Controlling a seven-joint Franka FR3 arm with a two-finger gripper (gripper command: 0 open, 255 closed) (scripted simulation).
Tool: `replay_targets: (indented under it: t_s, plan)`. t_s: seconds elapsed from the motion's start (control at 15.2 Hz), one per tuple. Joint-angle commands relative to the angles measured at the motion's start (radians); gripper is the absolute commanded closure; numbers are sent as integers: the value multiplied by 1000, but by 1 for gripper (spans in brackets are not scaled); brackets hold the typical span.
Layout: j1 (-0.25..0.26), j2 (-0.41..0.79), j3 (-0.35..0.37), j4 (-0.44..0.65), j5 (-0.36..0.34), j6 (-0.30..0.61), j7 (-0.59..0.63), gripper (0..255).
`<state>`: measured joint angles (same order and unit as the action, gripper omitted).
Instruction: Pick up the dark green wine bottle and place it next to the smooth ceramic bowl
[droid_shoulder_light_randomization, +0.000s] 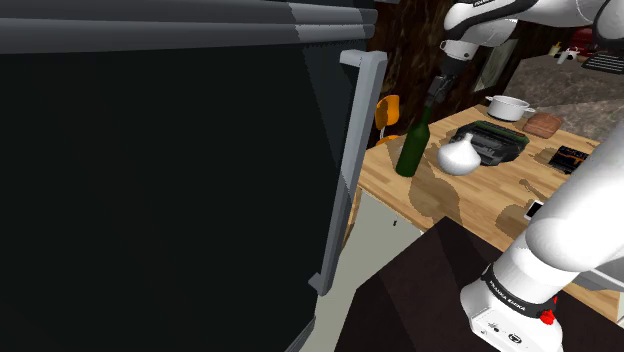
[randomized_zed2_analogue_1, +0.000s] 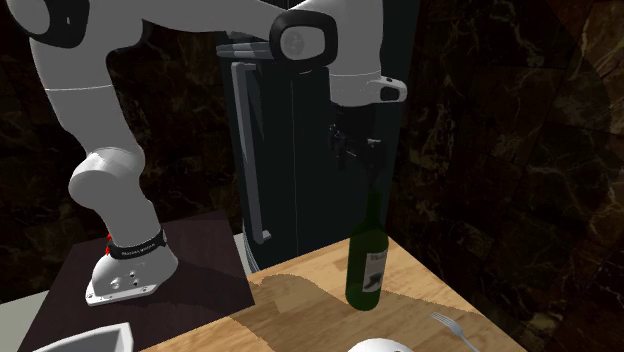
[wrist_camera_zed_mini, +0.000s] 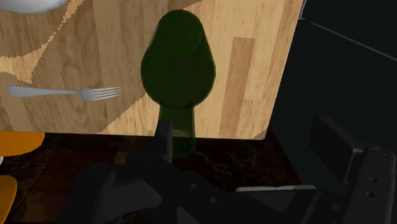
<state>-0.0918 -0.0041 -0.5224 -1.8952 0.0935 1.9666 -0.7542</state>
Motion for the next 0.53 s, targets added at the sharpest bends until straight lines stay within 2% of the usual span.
replay_targets:
  t_s: [0.0,0.13,0.46]
  plan:
    - [-18,90,-18,78,54,3,-58,0]
    - [-40,155,-25,137,95,0,-98,0]
    - [-42,176,-19,95,111,60,-109,0]
